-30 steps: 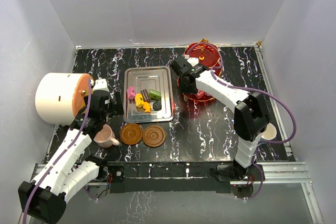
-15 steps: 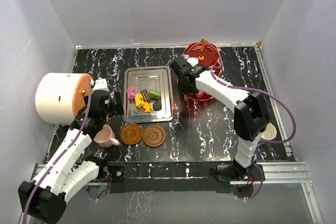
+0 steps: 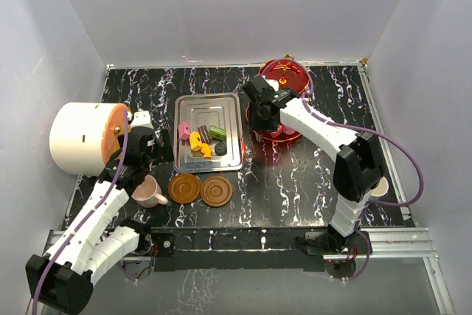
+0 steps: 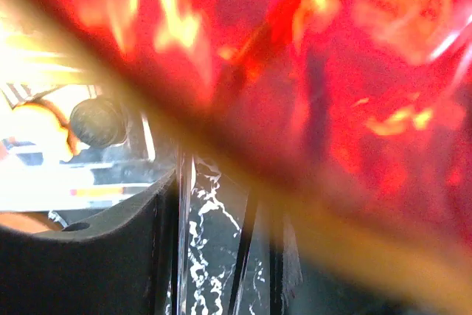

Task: Serve the afternoon tea
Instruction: Place the desert on the desert table.

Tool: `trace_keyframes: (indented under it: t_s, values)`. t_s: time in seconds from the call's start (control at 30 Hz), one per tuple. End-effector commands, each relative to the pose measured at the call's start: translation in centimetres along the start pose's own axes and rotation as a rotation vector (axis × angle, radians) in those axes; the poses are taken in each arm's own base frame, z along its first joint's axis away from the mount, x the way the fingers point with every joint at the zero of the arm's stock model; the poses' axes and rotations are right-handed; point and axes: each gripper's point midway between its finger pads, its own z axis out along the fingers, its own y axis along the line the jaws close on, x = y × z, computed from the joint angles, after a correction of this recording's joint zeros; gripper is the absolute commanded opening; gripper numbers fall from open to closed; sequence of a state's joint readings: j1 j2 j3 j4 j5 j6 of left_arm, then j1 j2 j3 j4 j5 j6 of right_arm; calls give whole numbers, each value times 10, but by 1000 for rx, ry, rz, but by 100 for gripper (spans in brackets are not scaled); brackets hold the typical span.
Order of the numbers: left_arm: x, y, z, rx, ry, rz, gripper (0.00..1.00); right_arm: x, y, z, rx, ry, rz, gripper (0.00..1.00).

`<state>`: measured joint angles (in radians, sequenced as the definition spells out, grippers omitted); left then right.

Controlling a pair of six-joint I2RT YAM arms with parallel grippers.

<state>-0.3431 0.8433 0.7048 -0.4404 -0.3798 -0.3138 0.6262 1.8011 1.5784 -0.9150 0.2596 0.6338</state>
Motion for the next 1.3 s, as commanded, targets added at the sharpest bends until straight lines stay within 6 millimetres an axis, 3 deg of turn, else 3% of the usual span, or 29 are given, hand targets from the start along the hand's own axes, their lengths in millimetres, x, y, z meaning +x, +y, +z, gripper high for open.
trace_keyframes:
  t_s: [0.0, 0.13, 0.37, 0.5, 0.7, 0.97, 1.2, 1.27]
  values:
    - [-6, 1, -1, -1, -18, -3, 99, -18, 28, -42, -194, -66, 15, 41]
    - [-5, 0, 0, 2, -14, -1, 99, -15, 27, -50, -208, -49, 3, 41]
    - [-4, 0, 1, 2, -11, 1, 99, 5, 5, -54, -139, 6, -45, 41]
    - [-4, -1, 1, 4, -11, 1, 99, 5, -6, -52, -90, -9, -47, 41]
    - [-5, 0, 0, 3, -13, 0, 99, -1, 8, -57, -151, -13, -48, 41]
    - [-5, -1, 0, 5, -13, 0, 99, 7, 1, -36, -91, 17, -50, 35]
    - [-5, -1, 0, 5, -14, 1, 99, 3, 1, -21, -64, 0, -70, 33]
    - [-5, -1, 0, 5, -12, 2, 99, 8, 2, -8, -45, 30, -92, 32]
